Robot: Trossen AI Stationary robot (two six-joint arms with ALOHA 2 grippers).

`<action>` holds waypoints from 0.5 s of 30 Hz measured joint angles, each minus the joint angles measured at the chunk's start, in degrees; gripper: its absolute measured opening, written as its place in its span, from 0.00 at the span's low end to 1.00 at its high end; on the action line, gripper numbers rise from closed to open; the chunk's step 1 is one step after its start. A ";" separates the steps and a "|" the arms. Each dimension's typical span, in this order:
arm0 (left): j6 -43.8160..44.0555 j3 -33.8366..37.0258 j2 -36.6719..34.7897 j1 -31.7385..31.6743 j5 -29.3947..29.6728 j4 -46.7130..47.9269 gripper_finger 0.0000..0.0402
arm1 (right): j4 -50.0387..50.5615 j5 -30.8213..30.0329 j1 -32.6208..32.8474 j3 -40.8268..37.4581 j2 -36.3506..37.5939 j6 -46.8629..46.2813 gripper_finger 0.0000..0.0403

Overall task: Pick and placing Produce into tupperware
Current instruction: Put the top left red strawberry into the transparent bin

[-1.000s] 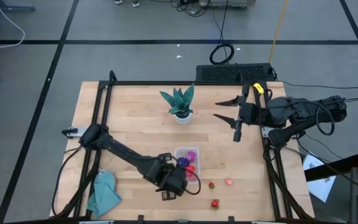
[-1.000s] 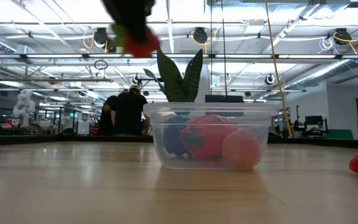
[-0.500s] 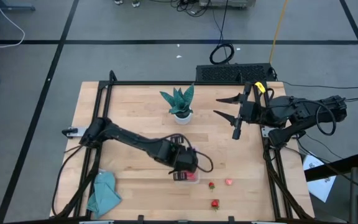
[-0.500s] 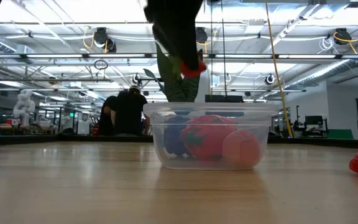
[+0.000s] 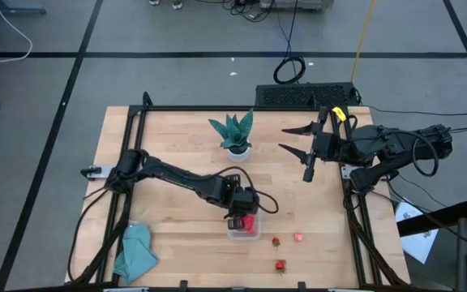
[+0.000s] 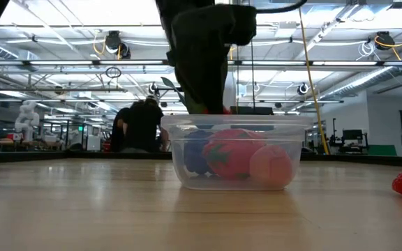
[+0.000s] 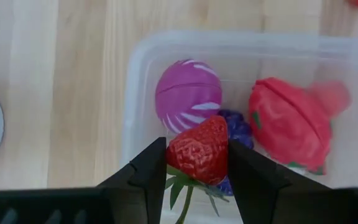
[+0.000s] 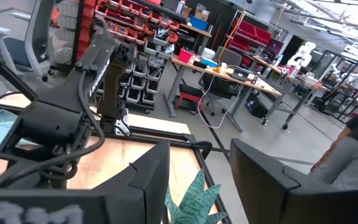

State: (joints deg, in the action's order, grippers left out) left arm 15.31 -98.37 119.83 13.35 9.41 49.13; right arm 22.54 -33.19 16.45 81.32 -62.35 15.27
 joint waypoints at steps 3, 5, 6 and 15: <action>0.24 1.03 0.00 -0.29 -0.10 0.12 0.37 | 0.00 0.02 0.00 0.00 0.00 0.00 0.40; 0.25 1.23 0.00 -0.46 -0.13 0.05 0.37 | 0.01 0.01 0.00 0.00 0.00 0.00 0.40; 0.29 1.25 0.00 -0.51 -0.24 0.04 0.37 | 0.03 0.01 0.00 0.00 0.00 0.00 0.40; -0.02 1.32 0.45 -0.87 -0.43 -1.58 0.37 | 0.45 0.15 0.00 0.00 0.00 -0.77 0.40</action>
State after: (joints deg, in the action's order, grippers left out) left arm 15.29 -97.06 120.28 12.49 8.99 47.55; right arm 22.99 -33.04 16.45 81.32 -62.35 14.50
